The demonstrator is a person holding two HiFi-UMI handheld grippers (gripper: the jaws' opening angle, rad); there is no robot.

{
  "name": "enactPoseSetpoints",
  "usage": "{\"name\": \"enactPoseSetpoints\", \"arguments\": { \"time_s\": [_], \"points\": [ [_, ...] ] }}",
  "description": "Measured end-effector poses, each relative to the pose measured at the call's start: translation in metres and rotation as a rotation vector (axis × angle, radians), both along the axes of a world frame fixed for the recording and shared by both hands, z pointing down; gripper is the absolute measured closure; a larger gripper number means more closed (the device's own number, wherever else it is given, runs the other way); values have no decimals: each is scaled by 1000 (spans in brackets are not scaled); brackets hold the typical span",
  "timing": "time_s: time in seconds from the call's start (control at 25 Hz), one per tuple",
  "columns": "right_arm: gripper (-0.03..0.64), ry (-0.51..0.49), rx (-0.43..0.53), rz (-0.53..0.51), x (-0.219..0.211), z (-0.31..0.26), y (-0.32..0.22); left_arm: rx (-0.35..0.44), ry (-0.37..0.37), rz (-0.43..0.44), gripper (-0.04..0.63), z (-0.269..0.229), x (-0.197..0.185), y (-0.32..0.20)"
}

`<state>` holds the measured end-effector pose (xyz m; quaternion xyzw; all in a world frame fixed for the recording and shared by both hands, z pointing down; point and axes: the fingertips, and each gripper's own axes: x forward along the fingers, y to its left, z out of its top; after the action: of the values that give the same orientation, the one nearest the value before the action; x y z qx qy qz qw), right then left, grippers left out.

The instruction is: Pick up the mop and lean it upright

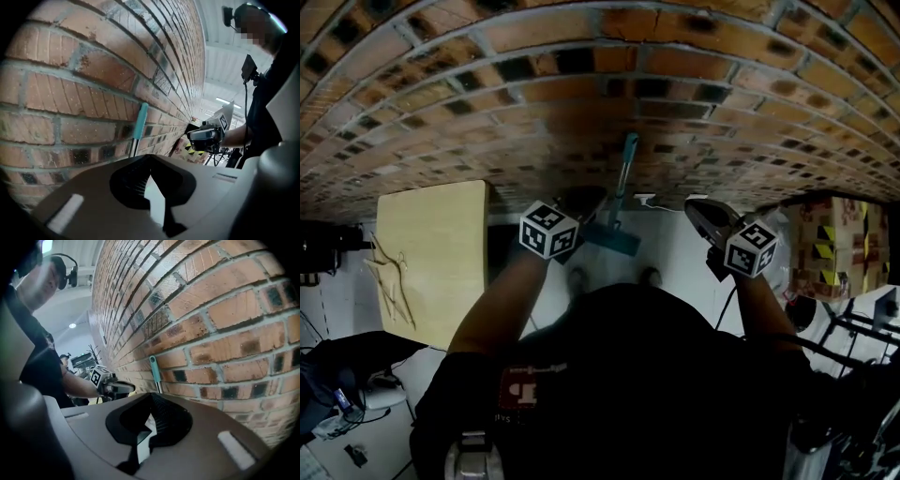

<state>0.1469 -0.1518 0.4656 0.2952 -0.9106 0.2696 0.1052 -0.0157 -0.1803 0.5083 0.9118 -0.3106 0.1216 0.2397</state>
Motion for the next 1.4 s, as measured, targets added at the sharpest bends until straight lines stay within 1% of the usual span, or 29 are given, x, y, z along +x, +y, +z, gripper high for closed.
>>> {"name": "enactPoseSetpoints", "arguments": {
  "time_s": [0.16, 0.32, 0.56, 0.76, 0.84, 0.96, 1.16, 1.28, 1.4],
  "points": [
    [603, 1, -14, 27, 3, 7, -1, -22, -27, 56, 595, 27, 15, -7],
    [603, 14, -39, 47, 8, 29, -1, -76, -90, 67, 582, 84, 17, -5],
    [603, 25, -86, 43, 7, 72, -2, -150, -204, 36, 497, 186, 9, -2],
    [603, 24, -102, 29, -2, 95, -2, -223, -261, 16, 421, 255, 8, 2],
    [603, 26, -102, 31, -3, 99, -2, -230, -287, 27, 397, 275, 12, 2],
    [603, 27, -81, 36, 2, 103, -5, -215, -321, 39, 382, 295, 19, -8],
    [603, 18, -65, 48, 10, 106, -9, -194, -309, 29, 382, 308, 34, -22],
    [603, 16, -75, 55, 14, 111, -6, -180, -301, 26, 383, 314, 41, -24],
    [603, 19, -85, 62, 18, 118, -3, -171, -308, 9, 392, 317, 41, -29]
  ]
}}
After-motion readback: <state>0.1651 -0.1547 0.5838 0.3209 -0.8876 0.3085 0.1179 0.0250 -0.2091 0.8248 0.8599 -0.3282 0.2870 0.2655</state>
